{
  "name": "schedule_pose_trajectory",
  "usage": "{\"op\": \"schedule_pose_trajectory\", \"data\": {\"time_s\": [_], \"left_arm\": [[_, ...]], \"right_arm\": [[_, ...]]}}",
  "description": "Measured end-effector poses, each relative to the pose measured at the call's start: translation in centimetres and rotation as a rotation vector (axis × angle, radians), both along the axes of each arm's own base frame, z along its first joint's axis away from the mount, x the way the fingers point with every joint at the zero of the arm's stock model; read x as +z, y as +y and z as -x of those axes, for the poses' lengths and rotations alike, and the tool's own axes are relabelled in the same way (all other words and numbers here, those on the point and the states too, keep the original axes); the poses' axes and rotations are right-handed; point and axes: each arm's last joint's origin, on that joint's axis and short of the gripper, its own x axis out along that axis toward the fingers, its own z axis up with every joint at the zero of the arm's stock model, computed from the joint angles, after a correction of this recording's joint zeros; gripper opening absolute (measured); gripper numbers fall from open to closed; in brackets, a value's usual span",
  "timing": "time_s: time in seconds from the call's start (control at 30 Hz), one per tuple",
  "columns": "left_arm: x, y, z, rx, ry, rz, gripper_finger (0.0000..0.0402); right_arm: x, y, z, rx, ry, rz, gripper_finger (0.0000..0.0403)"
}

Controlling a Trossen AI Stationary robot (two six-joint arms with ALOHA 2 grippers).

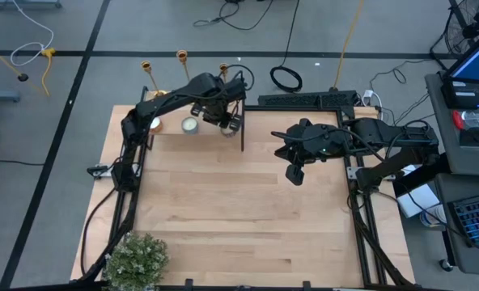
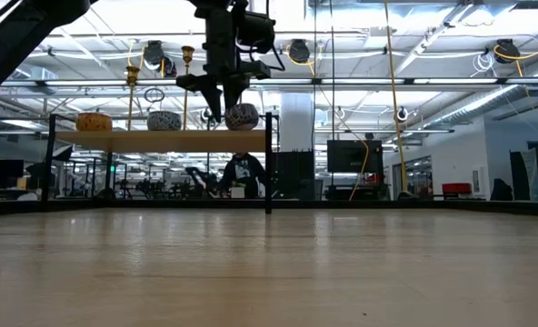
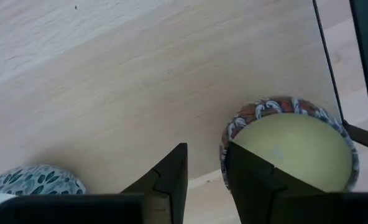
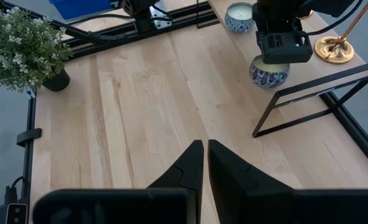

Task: Pick & Place candle stick holders
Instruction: Put the white scented candle on the shelf

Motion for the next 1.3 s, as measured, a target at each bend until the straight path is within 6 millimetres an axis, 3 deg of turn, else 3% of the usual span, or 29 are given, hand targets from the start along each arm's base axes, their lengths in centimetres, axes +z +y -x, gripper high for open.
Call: {"op": "schedule_pose_trajectory", "data": {"time_s": [0.33, 1.3], "left_arm": [[1.4, 0.0, 0.7, 0.019, -0.038, -0.050, 0.0113], [1.5, -0.3, 0.6, -0.006, -0.049, -0.040, 0.0113]], "right_arm": [[0.0, 0.0, 0.0, 0.012, 0.007, 0.014, 0.0018], [0.0, 0.0, 0.0, 0.011, 0.006, 0.016, 0.0018]]}}
